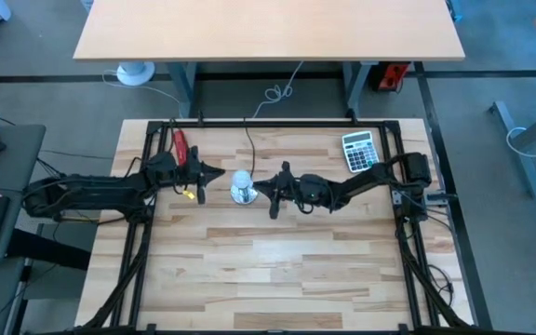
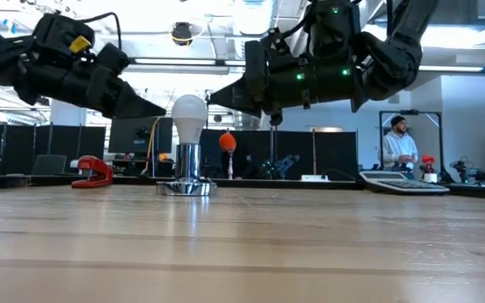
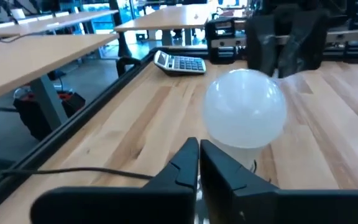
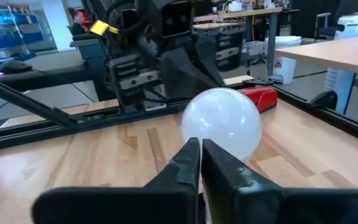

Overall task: Screw lightbulb
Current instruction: Remove the lightbulb from the silver lamp socket

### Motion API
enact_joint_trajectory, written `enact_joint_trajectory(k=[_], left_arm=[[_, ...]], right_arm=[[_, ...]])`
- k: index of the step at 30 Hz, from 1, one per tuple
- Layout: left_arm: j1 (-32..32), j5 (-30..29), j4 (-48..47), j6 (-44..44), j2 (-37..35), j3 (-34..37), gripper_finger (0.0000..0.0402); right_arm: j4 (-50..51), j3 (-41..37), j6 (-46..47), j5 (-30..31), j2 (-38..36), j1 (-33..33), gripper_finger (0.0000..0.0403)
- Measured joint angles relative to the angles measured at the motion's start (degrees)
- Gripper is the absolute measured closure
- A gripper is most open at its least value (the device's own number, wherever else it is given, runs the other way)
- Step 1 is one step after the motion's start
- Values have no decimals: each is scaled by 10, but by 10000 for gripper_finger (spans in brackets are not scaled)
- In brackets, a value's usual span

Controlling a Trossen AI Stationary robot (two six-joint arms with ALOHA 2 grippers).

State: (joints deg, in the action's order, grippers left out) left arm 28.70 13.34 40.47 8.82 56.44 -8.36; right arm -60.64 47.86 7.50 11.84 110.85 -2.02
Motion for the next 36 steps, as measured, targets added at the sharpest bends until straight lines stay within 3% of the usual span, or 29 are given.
enact_joint_trajectory(k=[5, 16, 27, 36], left_arm=[[10, 0, 13, -7, 62, -27, 397], [11, 16, 82, -29, 176, -69, 401], [2, 46, 101, -45, 245, -104, 401], [-17, 43, 99, -59, 254, -104, 401]], right_arm=[[0, 0, 11, 0, 0, 0, 395], [59, 35, 15, 0, 0, -4, 393], [83, 39, 11, 1, 0, -12, 393], [90, 38, 11, -1, 0, -26, 393]])
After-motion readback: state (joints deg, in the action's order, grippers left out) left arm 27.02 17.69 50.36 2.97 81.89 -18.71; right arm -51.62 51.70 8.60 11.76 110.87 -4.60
